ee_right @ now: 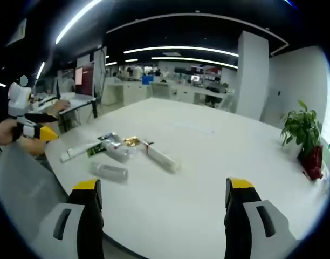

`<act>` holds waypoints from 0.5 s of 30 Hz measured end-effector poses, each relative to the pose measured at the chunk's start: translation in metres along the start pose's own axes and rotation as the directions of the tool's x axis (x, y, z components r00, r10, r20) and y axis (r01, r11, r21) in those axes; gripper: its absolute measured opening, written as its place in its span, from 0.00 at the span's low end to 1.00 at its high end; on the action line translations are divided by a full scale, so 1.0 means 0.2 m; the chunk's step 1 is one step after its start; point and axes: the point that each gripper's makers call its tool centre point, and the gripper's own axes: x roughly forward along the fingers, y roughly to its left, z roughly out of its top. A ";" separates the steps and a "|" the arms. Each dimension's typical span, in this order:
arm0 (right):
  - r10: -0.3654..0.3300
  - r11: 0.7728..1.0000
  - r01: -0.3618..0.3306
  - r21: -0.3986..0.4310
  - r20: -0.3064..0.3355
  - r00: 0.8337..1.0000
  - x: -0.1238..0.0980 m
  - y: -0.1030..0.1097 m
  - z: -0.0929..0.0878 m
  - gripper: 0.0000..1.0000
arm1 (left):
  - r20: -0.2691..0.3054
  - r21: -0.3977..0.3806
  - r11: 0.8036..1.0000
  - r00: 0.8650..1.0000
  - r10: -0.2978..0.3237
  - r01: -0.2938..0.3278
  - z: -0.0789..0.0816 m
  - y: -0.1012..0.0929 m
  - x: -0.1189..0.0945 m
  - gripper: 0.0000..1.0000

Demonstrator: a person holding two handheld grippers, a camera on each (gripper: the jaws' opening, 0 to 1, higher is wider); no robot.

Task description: Arrange the skincare products in the storage area until every visible bottle or jar stands upright without overlapping.

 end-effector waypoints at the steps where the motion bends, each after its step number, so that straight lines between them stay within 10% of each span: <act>1: 0.001 1.000 -0.001 0.001 -0.001 1.000 0.00 0.00 0.00 0.94 | -0.002 0.000 1.000 1.000 -0.001 0.001 0.00 0.00 0.00 0.95; 15: 0.008 1.000 -0.008 -0.002 -0.016 1.000 0.00 0.01 -0.01 0.92 | -0.004 0.008 1.000 1.000 -0.007 0.007 0.00 -0.01 0.00 0.94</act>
